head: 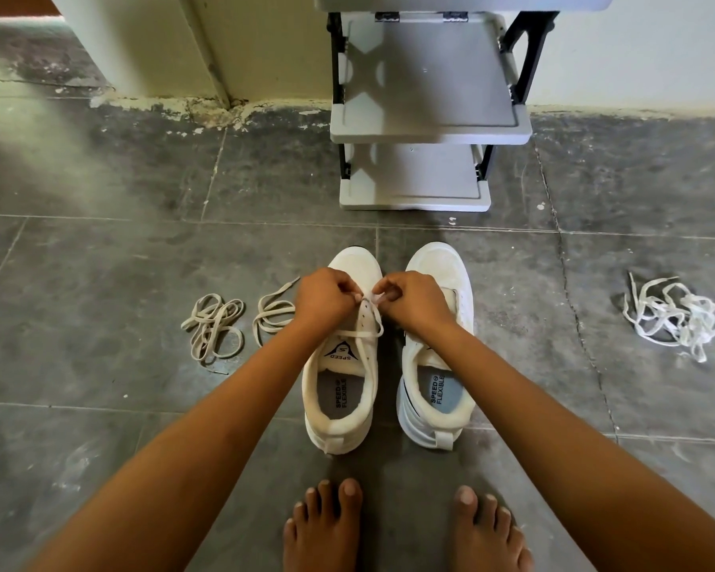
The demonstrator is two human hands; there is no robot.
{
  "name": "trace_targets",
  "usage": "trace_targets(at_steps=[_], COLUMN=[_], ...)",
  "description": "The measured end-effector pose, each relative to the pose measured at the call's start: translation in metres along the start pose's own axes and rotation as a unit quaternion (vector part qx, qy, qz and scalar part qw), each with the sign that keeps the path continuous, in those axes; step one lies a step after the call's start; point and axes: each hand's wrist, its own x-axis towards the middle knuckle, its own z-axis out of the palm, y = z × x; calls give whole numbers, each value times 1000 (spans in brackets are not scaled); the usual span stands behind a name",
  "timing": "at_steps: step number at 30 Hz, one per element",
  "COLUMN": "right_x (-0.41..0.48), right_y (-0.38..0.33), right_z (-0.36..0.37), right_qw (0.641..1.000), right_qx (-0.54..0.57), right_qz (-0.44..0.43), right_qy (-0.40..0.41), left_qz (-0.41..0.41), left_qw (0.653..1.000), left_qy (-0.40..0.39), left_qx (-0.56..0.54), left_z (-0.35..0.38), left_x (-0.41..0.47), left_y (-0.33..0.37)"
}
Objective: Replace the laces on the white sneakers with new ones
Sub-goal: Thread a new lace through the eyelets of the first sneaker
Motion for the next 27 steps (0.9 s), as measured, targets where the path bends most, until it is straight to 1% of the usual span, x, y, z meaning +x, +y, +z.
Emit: trace_targets(at_steps=[4,7,9,12,14,17,19,22,24,27], right_x=[-1,-2,-3,-5,-6,-4,-4,-6,-7,-8], right_y=[0,0,0,2,1,-5,-7,-6,-4,-5], right_z=[1,0,1,2,2,3,3,2,3,4], right_qw=[1000,1000,1000,1000,1000,1000,1000,1000,1000,999], right_qx=[-10,-11,-8,4,17,-5,-15,7,21,33], right_qz=[-6,-11,-10,-14,-10,-2,3,10,14,20], right_qy=[10,9,3,-10,-20,-26,-25,-17,-13,-4], left_qz=[-56,-71,-48,-5,17,31,27,13,-3,-53], left_qw=[996,995,997,994,991,990,991,995,998,997], left_qy=[-36,-63,-54,-5,6,2,2,-5,-16,-43], left_qx=[-56,-40,15,109,131,136,130,101,59,-42], left_z=[0,-3,-3,1,0,-4,-4,-2,-1,2], left_x=[2,6,6,2,-1,-2,-2,0,0,-3], left_y=[2,3,5,6,5,5,6,5,4,2])
